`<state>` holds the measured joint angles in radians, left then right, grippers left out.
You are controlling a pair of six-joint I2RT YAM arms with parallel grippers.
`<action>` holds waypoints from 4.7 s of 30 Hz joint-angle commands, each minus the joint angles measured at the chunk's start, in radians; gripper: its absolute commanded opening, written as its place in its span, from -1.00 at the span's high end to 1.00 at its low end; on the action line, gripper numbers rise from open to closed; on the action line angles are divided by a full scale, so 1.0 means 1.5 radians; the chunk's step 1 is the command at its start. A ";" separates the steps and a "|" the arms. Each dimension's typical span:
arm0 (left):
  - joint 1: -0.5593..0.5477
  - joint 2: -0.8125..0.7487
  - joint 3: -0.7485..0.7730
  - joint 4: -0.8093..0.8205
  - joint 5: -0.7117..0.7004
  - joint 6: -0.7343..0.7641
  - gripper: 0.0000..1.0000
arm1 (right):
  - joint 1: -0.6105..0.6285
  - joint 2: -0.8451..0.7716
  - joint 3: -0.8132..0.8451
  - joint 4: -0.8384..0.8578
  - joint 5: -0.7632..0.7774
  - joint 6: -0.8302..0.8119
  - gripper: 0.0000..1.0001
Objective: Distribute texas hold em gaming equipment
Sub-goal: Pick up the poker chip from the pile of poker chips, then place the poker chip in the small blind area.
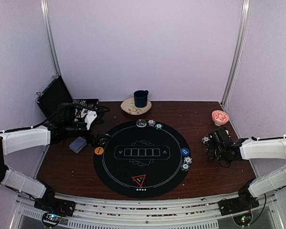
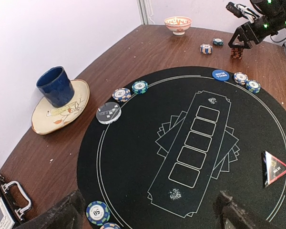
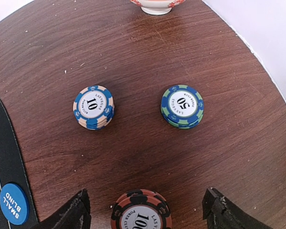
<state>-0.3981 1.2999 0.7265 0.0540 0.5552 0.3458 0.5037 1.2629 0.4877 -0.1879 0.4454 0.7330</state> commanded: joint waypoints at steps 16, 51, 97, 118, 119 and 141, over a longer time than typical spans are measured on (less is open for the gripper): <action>0.004 0.027 -0.003 0.043 0.005 -0.008 -0.96 | -0.002 0.030 -0.004 0.025 -0.017 -0.002 -0.28; 0.004 0.029 -0.005 0.048 -0.013 -0.007 -0.96 | 0.007 0.037 0.001 0.011 -0.003 0.006 0.03; 0.004 0.031 -0.006 0.058 -0.031 -0.015 -0.96 | 0.143 -0.072 0.023 0.044 0.019 -0.071 0.39; 0.004 0.036 -0.005 0.060 -0.036 -0.016 -0.95 | 0.366 0.129 0.123 0.130 -0.066 -0.141 0.41; 0.004 0.036 -0.005 0.060 -0.036 -0.016 -0.96 | 0.369 0.129 0.123 0.129 -0.069 -0.147 0.41; 0.004 0.041 -0.002 0.055 -0.038 -0.015 -0.96 | 0.428 0.070 0.038 0.084 -0.085 -0.070 0.37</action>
<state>-0.3981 1.3487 0.7261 0.0826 0.5003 0.3305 1.1393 1.4002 0.5869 -0.0502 0.2966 0.5556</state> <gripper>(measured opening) 0.978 0.411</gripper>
